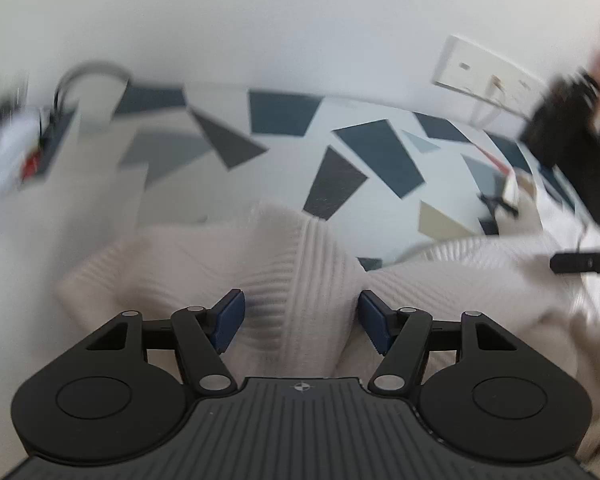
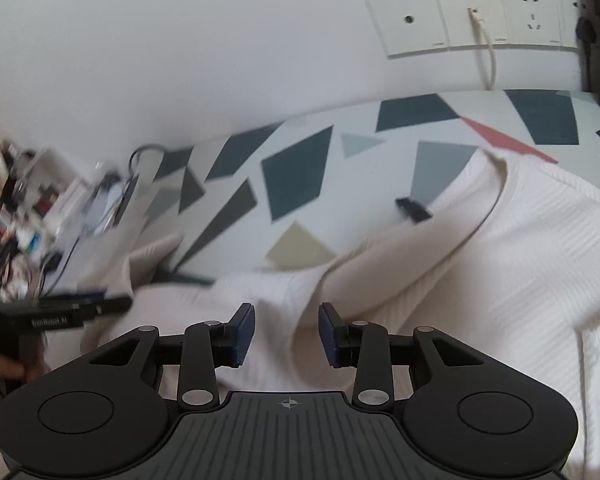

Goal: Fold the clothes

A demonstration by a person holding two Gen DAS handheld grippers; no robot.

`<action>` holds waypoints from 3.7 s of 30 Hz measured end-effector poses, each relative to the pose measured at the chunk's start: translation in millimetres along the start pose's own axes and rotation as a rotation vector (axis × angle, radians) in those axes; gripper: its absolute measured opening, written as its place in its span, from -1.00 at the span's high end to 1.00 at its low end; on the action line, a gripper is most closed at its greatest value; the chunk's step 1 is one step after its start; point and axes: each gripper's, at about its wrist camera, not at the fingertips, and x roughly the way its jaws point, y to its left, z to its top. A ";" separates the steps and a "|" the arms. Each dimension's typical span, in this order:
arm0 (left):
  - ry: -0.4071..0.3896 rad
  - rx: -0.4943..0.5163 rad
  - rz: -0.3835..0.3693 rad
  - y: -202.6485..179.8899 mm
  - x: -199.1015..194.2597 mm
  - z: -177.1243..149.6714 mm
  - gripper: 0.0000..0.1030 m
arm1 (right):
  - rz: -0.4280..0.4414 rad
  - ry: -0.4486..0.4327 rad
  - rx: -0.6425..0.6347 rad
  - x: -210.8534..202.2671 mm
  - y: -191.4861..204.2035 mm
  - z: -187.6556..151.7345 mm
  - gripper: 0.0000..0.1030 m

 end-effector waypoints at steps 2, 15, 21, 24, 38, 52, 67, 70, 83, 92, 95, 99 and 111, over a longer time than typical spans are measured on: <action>0.019 -0.093 -0.035 11.7 7.7 3.5 0.16 | -0.002 0.002 0.042 11.2 -5.7 7.7 0.32; -0.125 -0.264 -0.028 55.3 -7.8 36.5 0.82 | 0.033 -0.140 0.070 24.0 12.7 69.7 0.92; -0.371 -0.236 -0.053 67.9 -73.3 57.8 0.82 | 0.133 -0.245 -0.044 -10.1 19.5 65.3 0.92; -0.317 -0.181 -0.049 61.7 -73.7 19.5 0.82 | 0.117 -0.129 -0.025 -0.4 3.2 28.9 0.92; -0.074 -0.232 -0.046 64.5 -43.5 -66.9 -0.05 | 0.032 0.051 -0.012 15.8 -0.8 -42.2 0.91; -0.178 -0.326 -0.016 83.3 -31.2 -16.3 0.92 | 0.022 0.040 -0.027 13.0 -0.4 -39.2 0.91; -0.095 -0.317 0.198 106.4 -69.1 -87.1 0.50 | 0.040 0.077 -0.013 16.6 -3.9 -35.8 0.61; -0.152 -0.284 0.183 105.7 -83.3 -78.9 0.09 | 0.044 0.066 -0.028 12.1 -1.7 -29.8 0.58; -0.292 0.213 -0.071 53.2 -91.3 -15.9 0.05 | 0.040 0.015 0.020 14.4 -4.7 -14.6 0.53; -0.101 0.410 -0.199 34.1 -35.0 -32.6 0.00 | 0.029 0.036 0.005 25.5 -4.1 -15.7 0.72; -0.079 0.427 -0.198 34.4 -32.4 -40.8 0.00 | 0.028 0.040 -0.010 26.5 -3.1 -15.3 0.74; -0.072 0.389 -0.225 40.0 -31.1 -41.9 0.00 | 0.027 0.041 0.001 28.0 -5.9 -13.9 0.77; -0.094 0.437 -0.219 32.6 -31.0 -41.7 0.23 | 0.032 0.049 0.010 29.8 -8.5 -13.5 0.76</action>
